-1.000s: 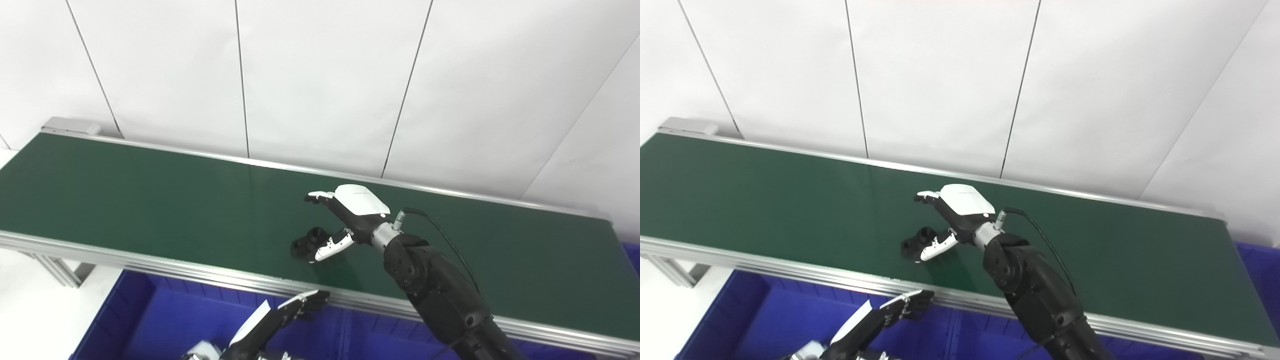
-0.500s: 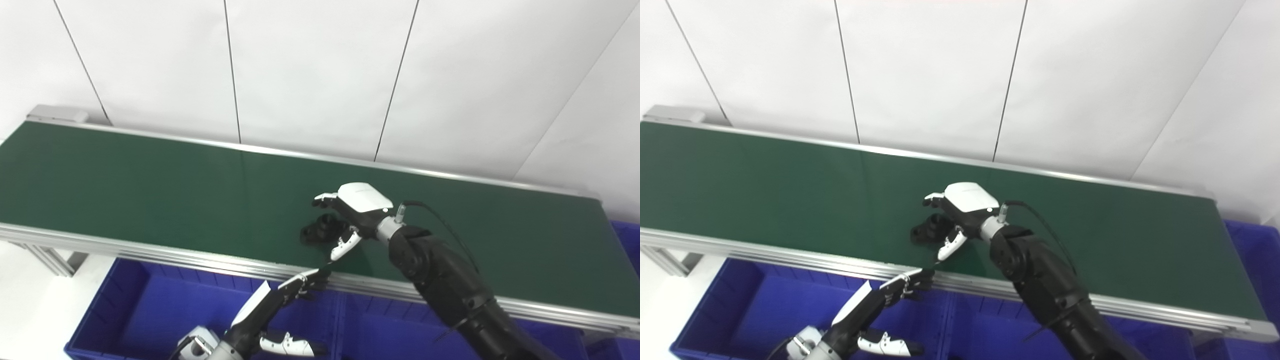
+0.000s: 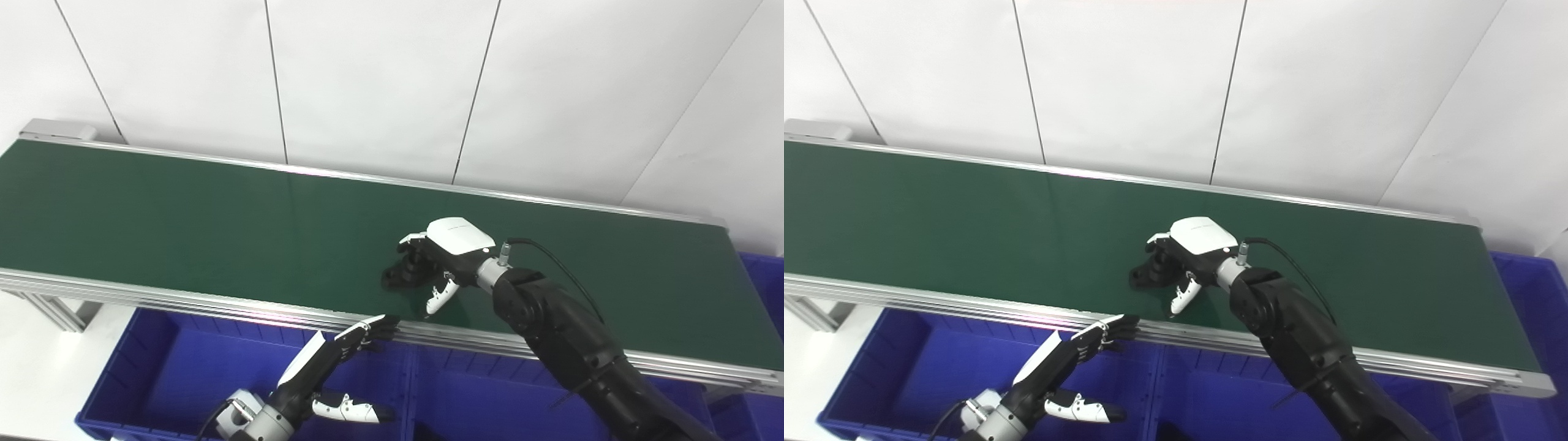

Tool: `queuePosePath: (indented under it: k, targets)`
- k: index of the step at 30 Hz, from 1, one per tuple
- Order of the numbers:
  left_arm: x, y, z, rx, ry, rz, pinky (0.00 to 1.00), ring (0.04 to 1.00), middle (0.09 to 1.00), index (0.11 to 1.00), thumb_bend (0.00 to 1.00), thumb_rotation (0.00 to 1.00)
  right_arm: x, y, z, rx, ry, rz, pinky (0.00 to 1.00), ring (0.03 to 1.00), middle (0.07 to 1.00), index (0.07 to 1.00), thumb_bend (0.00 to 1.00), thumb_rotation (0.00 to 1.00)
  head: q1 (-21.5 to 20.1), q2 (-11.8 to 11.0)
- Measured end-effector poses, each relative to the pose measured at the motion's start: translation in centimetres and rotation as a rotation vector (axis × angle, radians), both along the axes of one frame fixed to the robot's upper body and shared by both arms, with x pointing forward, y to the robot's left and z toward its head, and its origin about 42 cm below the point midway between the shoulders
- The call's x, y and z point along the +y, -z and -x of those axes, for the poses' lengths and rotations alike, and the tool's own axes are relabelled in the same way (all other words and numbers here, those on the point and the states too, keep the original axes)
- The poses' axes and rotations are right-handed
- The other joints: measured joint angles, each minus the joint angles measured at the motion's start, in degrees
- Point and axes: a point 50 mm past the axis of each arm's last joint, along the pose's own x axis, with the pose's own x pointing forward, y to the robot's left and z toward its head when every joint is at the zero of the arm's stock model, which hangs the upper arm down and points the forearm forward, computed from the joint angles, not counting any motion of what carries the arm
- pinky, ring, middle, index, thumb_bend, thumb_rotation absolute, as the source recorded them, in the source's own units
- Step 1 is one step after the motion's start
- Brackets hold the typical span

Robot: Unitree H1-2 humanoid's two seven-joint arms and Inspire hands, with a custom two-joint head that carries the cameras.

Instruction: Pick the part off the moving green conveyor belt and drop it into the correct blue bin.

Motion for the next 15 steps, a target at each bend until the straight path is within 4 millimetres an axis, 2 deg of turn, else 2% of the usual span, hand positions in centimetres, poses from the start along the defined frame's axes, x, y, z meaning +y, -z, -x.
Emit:
queuePosePath:
  k: [1,3,4,6,15]
  targets:
    - [0.0,0.0,0.0,0.000,-0.001,0.002,0.77,0.843,0.872,0.872,0.74,0.42,-0.1,0.0,0.0,-0.003,0.000,0.001,0.33,0.400,0.489,0.694,0.55,0.00,-0.09,0.09]
    - [0.1,-0.1,0.0,-0.001,0.001,0.002,0.77,0.842,0.873,0.874,0.74,0.42,-0.2,0.2,0.2,-0.013,0.000,-0.006,0.33,0.396,0.485,0.536,0.53,0.00,-0.35,0.35]
    - [0.1,-0.1,0.0,-0.001,0.002,0.002,0.77,0.842,0.872,0.875,0.74,0.42,-0.1,0.4,0.3,-0.021,-0.002,-0.011,0.33,0.400,0.484,0.515,0.53,0.00,-0.61,0.61]
    - [0.2,-0.1,-0.1,0.000,0.002,0.004,0.77,0.840,0.871,0.876,0.73,0.42,0.0,0.5,0.6,-0.041,-0.008,-0.015,0.29,0.351,0.479,0.497,0.53,0.00,-0.70,0.62]
    - [0.4,-0.2,-0.2,-0.003,-0.011,0.011,0.77,0.848,0.868,0.875,0.73,0.41,1.3,1.4,1.7,-0.116,-0.022,-0.056,0.28,0.360,0.480,0.492,0.53,0.00,-0.88,0.97]
